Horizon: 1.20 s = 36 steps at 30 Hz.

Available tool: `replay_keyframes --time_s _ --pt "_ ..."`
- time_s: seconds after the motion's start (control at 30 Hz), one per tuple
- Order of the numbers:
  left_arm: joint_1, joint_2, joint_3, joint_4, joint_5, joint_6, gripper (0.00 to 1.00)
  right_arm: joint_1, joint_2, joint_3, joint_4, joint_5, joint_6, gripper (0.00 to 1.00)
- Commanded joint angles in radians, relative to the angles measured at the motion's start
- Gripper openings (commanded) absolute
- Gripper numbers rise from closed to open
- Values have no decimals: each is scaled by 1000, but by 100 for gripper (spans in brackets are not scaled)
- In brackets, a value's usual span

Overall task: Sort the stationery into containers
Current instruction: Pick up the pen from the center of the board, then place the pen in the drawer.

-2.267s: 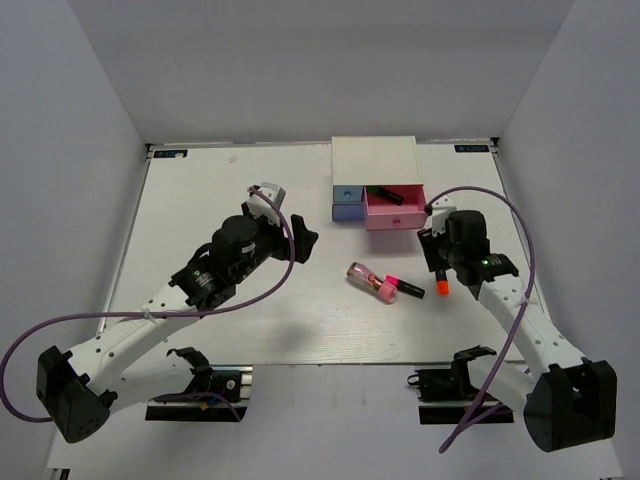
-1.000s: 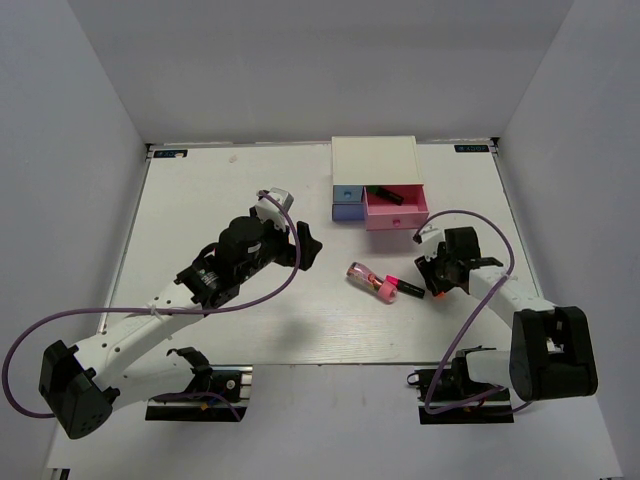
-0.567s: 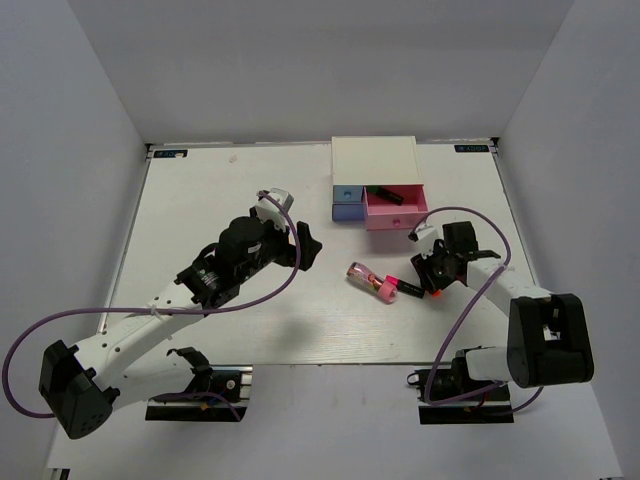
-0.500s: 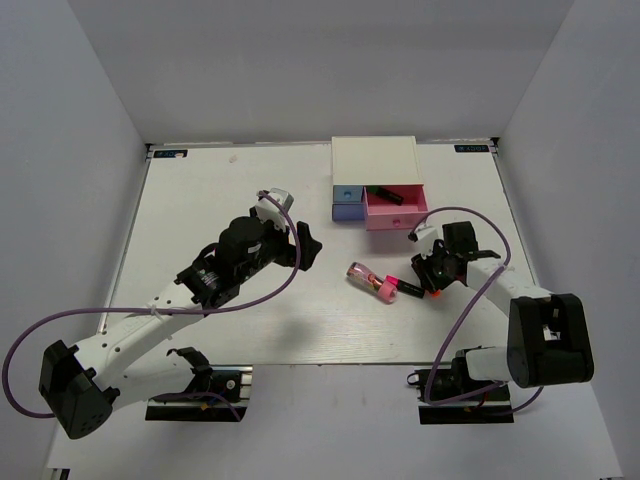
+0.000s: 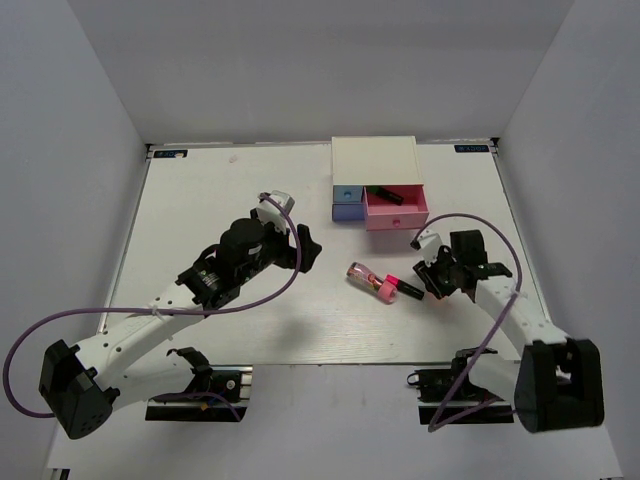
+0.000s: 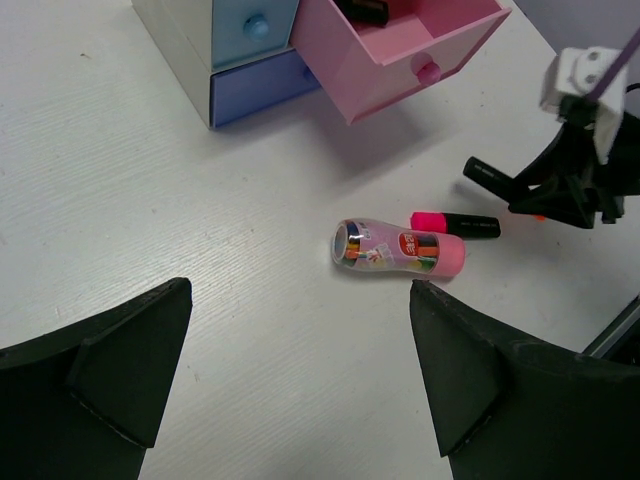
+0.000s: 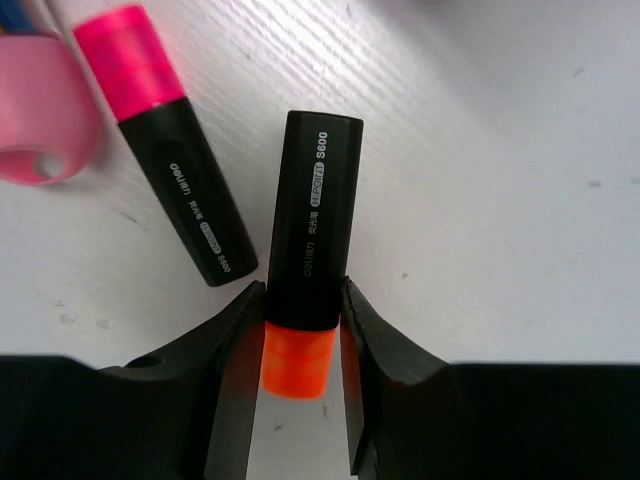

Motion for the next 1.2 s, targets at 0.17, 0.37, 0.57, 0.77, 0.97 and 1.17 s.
replay_keyframes --time_s 0.17,0.37,0.57,0.77,0.97,1.17 --pt "3 -7 -14 26 63 47 99 6 -254 178 -136 -119 -187 9" --pt "3 -7 -14 35 73 56 99 4 -136 423 -162 -224 -288 9" --pt "3 3 -14 35 62 65 99 13 35 629 -186 -310 -399 9" --pt "3 22 -14 26 62 85 99 32 189 795 -240 -363 -546 17" --pt "3 22 -14 26 62 104 99 62 341 869 -237 -350 -589 17" --pt "3 22 -14 26 72 113 99 70 450 928 -245 -347 -572 32"
